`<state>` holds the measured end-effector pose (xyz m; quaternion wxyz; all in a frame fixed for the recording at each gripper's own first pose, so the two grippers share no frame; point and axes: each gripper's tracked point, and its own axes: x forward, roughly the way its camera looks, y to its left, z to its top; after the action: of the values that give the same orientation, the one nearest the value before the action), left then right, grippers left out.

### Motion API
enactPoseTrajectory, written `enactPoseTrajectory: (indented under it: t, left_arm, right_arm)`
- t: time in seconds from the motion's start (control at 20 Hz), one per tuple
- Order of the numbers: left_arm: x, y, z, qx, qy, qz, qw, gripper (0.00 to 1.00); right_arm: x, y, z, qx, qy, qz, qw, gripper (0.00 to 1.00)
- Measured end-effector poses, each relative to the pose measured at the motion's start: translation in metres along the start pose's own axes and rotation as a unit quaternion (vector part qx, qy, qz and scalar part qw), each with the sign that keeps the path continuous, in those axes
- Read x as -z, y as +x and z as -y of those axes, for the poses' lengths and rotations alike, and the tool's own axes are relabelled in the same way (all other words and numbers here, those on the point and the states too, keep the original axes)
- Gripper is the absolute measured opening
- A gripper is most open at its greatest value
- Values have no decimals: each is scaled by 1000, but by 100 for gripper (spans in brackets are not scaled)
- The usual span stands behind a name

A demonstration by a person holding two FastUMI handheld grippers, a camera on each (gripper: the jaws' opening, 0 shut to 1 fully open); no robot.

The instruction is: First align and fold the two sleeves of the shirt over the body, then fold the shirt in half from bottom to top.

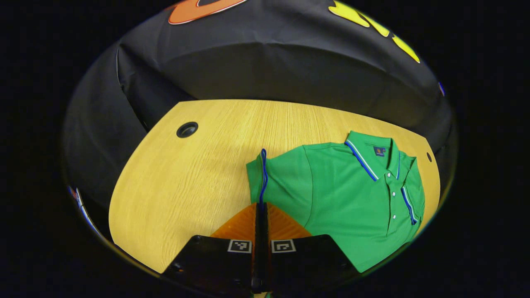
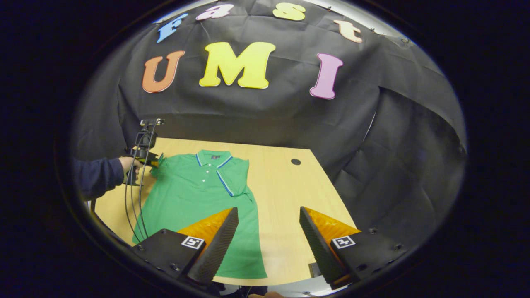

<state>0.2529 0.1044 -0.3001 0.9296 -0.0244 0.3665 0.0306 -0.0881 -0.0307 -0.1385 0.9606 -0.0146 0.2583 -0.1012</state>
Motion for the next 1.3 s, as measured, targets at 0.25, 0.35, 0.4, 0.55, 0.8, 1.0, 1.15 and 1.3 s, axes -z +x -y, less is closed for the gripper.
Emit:
enactPoseTrajectory:
  t: [0.25,0.35,0.4,0.55,0.8,1.0,1.15,1.3]
  left_arm:
    - [-22,-23,28,12,50,31,998,4]
    - [-29,-28,41,14,78,42,996,4]
    - [-32,-29,48,16,96,47,994,4]
    - [-26,-28,74,26,140,52,988,4]
    - [1,-15,94,26,183,29,982,3]
    - [17,-15,119,94,143,12,985,6]
    - [16,-25,120,118,118,20,986,49]
    - [7,-45,103,101,111,39,988,99]
  right_arm:
    - [13,4,0,0,5,-9,1000,90]
    - [16,5,1,2,8,-12,1000,90]
    - [17,6,2,3,10,-14,1000,90]
    - [26,8,3,6,12,-23,1000,90]
    - [32,7,3,15,9,-30,999,95]
    - [36,3,1,19,11,-31,999,95]
    - [41,1,-4,20,16,-34,999,96]
    - [43,3,-15,9,24,-37,999,96]
